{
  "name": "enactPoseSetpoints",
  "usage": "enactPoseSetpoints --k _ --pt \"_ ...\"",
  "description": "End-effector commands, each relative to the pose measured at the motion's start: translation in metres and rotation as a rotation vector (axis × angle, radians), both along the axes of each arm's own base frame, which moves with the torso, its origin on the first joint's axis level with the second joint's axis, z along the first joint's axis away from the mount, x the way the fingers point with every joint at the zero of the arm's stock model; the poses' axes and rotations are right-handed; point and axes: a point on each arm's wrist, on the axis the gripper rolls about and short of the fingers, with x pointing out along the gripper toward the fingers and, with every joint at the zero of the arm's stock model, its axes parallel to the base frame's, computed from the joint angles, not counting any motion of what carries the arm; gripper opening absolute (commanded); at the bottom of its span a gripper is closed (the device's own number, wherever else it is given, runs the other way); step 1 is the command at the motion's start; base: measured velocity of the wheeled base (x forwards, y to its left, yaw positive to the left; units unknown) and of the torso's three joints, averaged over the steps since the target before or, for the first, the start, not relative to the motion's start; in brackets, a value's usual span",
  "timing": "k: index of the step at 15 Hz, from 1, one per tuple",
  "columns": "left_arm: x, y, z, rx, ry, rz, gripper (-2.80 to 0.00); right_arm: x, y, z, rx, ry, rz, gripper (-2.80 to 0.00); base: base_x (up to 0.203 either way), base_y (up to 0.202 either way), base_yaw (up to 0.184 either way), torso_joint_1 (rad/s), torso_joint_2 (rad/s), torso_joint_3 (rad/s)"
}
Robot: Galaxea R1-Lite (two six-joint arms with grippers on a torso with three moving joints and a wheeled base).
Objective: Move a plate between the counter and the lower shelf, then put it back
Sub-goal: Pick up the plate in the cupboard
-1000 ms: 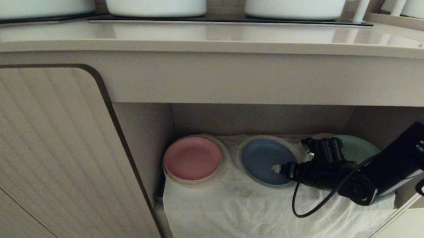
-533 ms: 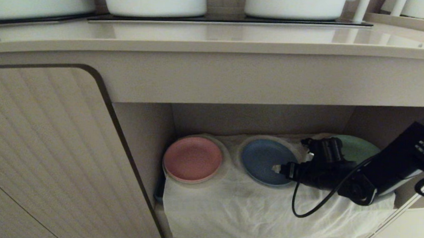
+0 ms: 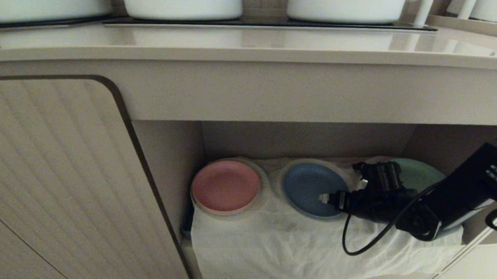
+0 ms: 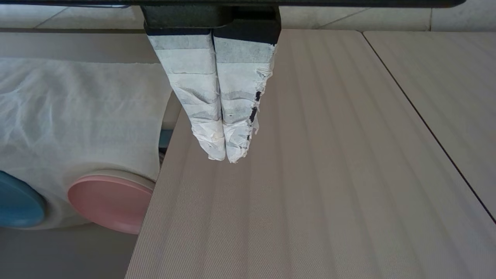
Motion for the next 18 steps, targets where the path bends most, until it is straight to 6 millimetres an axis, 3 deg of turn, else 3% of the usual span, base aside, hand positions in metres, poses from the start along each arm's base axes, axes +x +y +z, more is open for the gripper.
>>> enactPoseSetpoints --k 1,13,14,18 --pt "0.0 0.0 0.0 -0.001 -0.001 0.0 -2.8 0.0001 0.0003 -0.0005 -0.004 0.0 0.007 0.0 0.0 0.0 0.0 0.0 0.0 0.0" --pt "0.0 0.0 0.0 -0.001 -0.001 0.0 -2.8 0.0047 0.0015 0.0032 -0.021 0.018 0.015 0.0 0.0 0.0 0.0 0.0 0.0 0.0" --pt "0.0 0.0 0.0 -0.001 -0.001 0.0 -2.8 0.0043 0.0014 0.0022 -0.035 0.017 0.027 -2.8 0.0 0.0 0.0 0.0 0.0 0.0" --pt "0.0 0.0 0.0 -0.001 -0.001 0.0 -2.8 0.0053 0.0016 0.0001 -0.051 0.015 0.041 -2.8 0.0 0.0 0.0 0.0 0.0 0.0"
